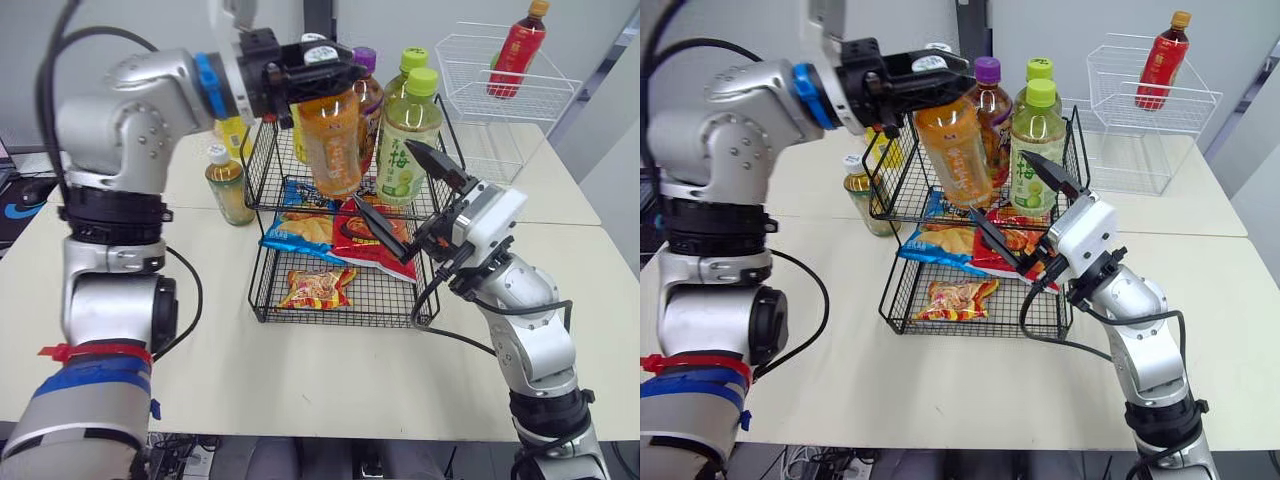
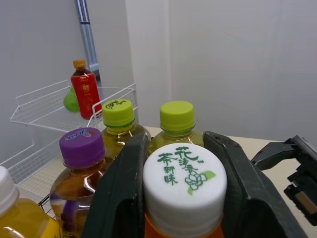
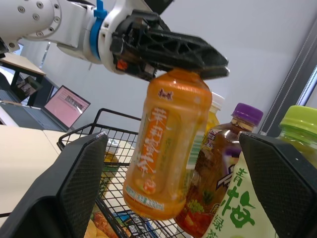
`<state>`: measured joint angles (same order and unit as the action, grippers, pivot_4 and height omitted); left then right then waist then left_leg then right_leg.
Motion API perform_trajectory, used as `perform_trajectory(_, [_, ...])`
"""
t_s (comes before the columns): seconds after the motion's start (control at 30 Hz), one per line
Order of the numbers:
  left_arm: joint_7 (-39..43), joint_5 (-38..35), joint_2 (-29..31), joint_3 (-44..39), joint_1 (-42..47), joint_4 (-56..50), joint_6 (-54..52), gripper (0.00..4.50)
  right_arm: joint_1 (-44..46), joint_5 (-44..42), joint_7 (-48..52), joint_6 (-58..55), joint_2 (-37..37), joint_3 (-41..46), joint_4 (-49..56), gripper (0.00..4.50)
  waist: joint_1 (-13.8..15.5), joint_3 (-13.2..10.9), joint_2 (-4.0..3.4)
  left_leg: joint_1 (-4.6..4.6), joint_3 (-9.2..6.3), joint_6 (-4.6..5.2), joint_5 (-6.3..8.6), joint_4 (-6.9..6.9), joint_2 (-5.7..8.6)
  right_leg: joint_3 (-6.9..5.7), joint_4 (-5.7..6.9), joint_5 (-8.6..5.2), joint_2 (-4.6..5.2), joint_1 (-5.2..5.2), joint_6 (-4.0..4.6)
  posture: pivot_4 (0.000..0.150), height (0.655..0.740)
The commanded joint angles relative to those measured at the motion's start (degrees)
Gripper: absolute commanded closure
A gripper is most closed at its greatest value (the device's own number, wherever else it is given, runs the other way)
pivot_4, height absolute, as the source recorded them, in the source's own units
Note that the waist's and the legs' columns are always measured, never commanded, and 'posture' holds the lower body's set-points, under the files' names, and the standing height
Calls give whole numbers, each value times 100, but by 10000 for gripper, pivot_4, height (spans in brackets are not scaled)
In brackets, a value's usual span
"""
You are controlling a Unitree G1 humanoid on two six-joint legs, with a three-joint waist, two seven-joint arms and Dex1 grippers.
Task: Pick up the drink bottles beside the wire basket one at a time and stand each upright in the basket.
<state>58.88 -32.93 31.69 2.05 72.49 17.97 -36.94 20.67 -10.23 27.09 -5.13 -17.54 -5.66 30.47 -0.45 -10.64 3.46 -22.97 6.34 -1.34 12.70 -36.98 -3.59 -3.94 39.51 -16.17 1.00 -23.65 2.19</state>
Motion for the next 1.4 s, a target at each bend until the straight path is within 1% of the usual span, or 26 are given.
perform_trajectory(0.03, [172, 174, -159, -88, 194, 118, 410, 31372, -14, 17, -132, -56, -29, 122, 362, 0, -3, 0, 0, 0, 0, 0, 0, 0, 1, 0, 0, 0, 0, 0, 0, 1500, 7400])
perform_trajectory(0.1, [239, 221, -252, -110, 235, 235, 452, 31372, -26, 23, -157, -100, -41, 122, 407, 0, -4, 0, 0, 1, -1, 0, 0, 1, 0, 0, 0, 0, -1, 0, 0, 1500, 7400])
perform_trajectory(0.17, [280, 299, -310, -109, 256, 342, 550, 24042, -34, 21, -175, -141, -59, 119, 440, 0, -2, 0, 0, 1, -1, 0, 0, 1, 0, 0, 0, 0, -1, 0, 0, 1500, 7400])
perform_trajectory(0.2, [283, 320, -340, -123, 265, 382, 581, 21525, -43, 14, -177, -162, -68, 122, 459, 0, -2, 0, 0, 0, -1, 0, 0, 1, 0, -1, 0, 0, -1, 0, 0, 1500, 7400])
perform_trajectory(0.33, [305, 283, -358, -232, 279, 352, 535, 8267, -48, -21, -145, -206, -94, 109, 477, 0, -2, 0, 0, 1, -1, 0, 0, -1, 1, 0, 1, 0, -1, 1, 0, 1500, 7400])
perform_trajectory(0.43, [238, 171, -218, -414, 236, 143, 347, 176, -35, -74, -95, -207, -106, 96, 466, 0, -8, 0, 0, 2, -1, 0, 0, 0, 0, 1, 2, 0, -1, 1, 0, 1500, 7400])
perform_trajectory(0.53, [-45, -43, 130, -822, -105, -423, -106, 176, 1, -221, 101, -283, -160, 14, 421, 0, -66, 0, -1, 2, -2, 0, 0, 0, -1, 1, 3, 0, -2, 0, 0, 1500, 7400])
perform_trajectory(0.63, [-393, -331, 485, -1247, -636, -1218, -633, 176, 23, -447, 313, -389, -214, -20, 390, 0, -133, 1, -3, 6, -1, 0, 0, 2, -2, 5, 4, 0, -2, 1, 0, 1500, 7400])
perform_trajectory(0.73, [-905, -501, 942, -1903, -1392, -1995, -1045, 176, 196, -791, 642, -478, -256, -41, 220, 0, -142, 0, -3, 11, -3, -2, -2, 0, -3, 5, 12, 0, -2, 3, 0, 1500, 7400])
perform_trajectory(0.83, [-1388, -301, 1429, -2573, -2435, -2711, -1054, 176, 416, -1164, 1128, -679, -349, -148, -49, 0, -142, 0, -3, 20, -2, -2, -2, 0, -3, 9, 25, -1, -2, 4, 0, 1500, 7400])
perform_trajectory(0.87, [-1524, -258, 1510, -2715, -2680, -2873, -1030, 176, 456, -1260, 1255, -758, -386, -181, -106, 0, -140, 0, -3, 19, -5, -2, -2, 1, -3, 6, 26, -1, -3, 4, 1, 1500, 7400])
perform_trajectory(0.9, [-1756, -280, 1504, -3083, -3055, -3130, -1102, 176, 517, -1349, 1423, -809, -412, -241, -199, 0, -125, 0, -3, 21, -4, -2, -1, 1, -3, 6, 26, -1, -2, 4, 1, 1500, 7400])
perform_trajectory(0.97, [-2114, -303, 1392, -3735, -3805, -3607, -1080, 176, 627, -1537, 1706, -913, -446, -320, -362, 0, -121, 0, -2, 23, -2, -1, -1, 1, -2, 7, 26, -1, 0, 9, 1, 1500, 7400])
perform_trajectory(1.03, [-2370, -413, 1243, -4161, -4350, -3967, -1083, 176, 701, -1642, 1930, -963, -495, -357, -488, 0, -113, 2, 1, 19, -5, 0, 0, 0, -4, 1, 22, -1, 2, 9, 1, 1500, 7400])
perform_trajectory(1.13, [-2308, -361, 897, -4786, -5905, -4727, -922, 176, 905, -1669, 2230, -850, -460, -427, -797, 0, -120, 8, 1, 22, -3, 6, 4, 0, -3, 2, 18, 0, 3, 14, 1, 1500, 7400])
perform_trajectory(1.17, [-2326, -412, 822, -4880, -6212, -4881, -874, 176, 952, -1683, 2283, -829, -442, -427, -863, 0, -116, 8, 3, 24, 1, 8, 5, 3, -1, 6, 13, 1, 7, 17, 2, 1500, 7400])
perform_trajectory(1.2, [-2418, -526, 566, -5030, -6624, -5145, -870, 176, 1020, -1706, 2355, -816, -401, -447, -952, 0, -114, 11, 15, 27, 0, 8, 5, 2, -1, 4, 13, 2, 8, 22, 5, 1500, 7400])
perform_trajectory(1.3, [-2755, -735, -138, -5275, -7607, -5800, -801, 176, 1162, -1725, 2493, -782, -278, -500, -1133, 0, -106, 13, 16, 21, -10, 24, 14, 4, -8, -8, 8, 1, 5, 19, 4, 1500, 7400])
perform_trajectory(1.4, [-3062, -805, -534, -5223, -8079, -6107, -627, 176, 1212, -1710, 2559, -768, -192, -512, -1220, 0, -55, 15, 18, 22, -16, 27, 16, 3, -8, -13, 4, 0, 5, 25, 2, 1500, 7400])
